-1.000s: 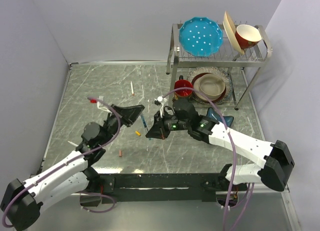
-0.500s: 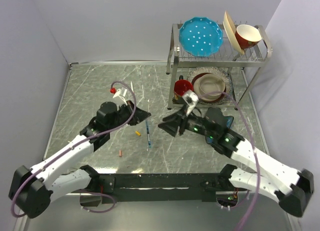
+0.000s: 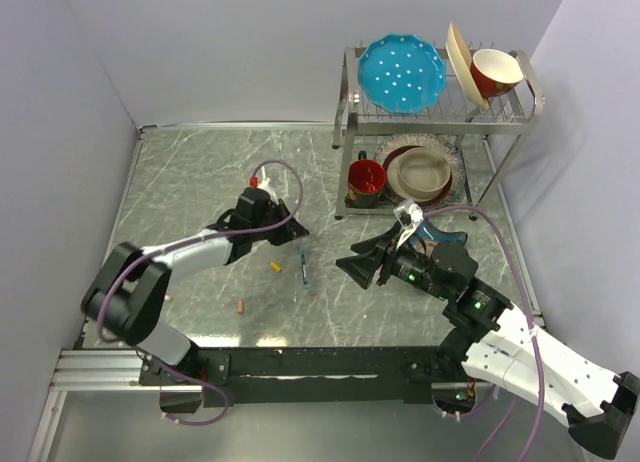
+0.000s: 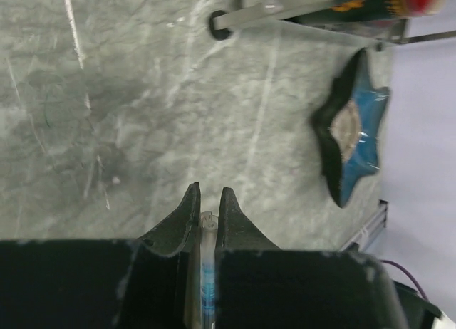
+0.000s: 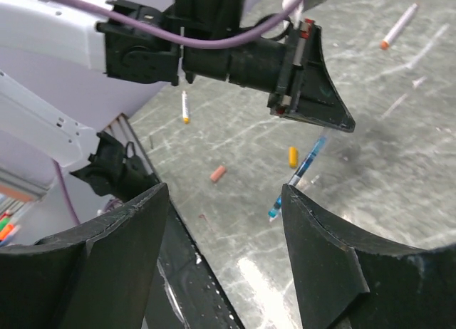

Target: Insert the pens into the pen caps

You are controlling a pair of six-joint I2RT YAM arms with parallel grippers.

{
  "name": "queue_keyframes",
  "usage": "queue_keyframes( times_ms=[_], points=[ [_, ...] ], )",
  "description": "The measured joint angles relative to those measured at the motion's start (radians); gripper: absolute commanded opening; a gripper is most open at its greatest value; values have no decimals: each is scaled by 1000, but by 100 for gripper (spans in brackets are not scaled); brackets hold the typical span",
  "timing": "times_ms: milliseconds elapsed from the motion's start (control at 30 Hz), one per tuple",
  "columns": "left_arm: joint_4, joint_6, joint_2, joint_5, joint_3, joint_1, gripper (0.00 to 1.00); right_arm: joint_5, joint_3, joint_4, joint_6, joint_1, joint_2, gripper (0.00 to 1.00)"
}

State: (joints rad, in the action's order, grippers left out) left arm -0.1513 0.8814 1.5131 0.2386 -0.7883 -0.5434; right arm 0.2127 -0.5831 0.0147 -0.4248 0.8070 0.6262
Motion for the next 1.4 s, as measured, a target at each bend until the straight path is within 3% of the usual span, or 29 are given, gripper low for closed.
queue_keyframes(
  times_ms=[233,467,800,1167,1400],
  points=[
    [6,-8,144,-10,-74,-4,22,-32,2,-26,12,0,-4,72],
    [66,-35,217,-78,-148,-5,22,-56,3,-42,26,0,-22,72],
    [232,-78,282,-200,-223,-6,45,-93,3,-84,40,0,-49,72],
    [473,-137,314,-438,-535,53,47,-113,3,-110,46,0,-89,72],
    [540,-188,463,-492,-773,161,45,-123,2,-134,56,0,-104,71]
  ],
)
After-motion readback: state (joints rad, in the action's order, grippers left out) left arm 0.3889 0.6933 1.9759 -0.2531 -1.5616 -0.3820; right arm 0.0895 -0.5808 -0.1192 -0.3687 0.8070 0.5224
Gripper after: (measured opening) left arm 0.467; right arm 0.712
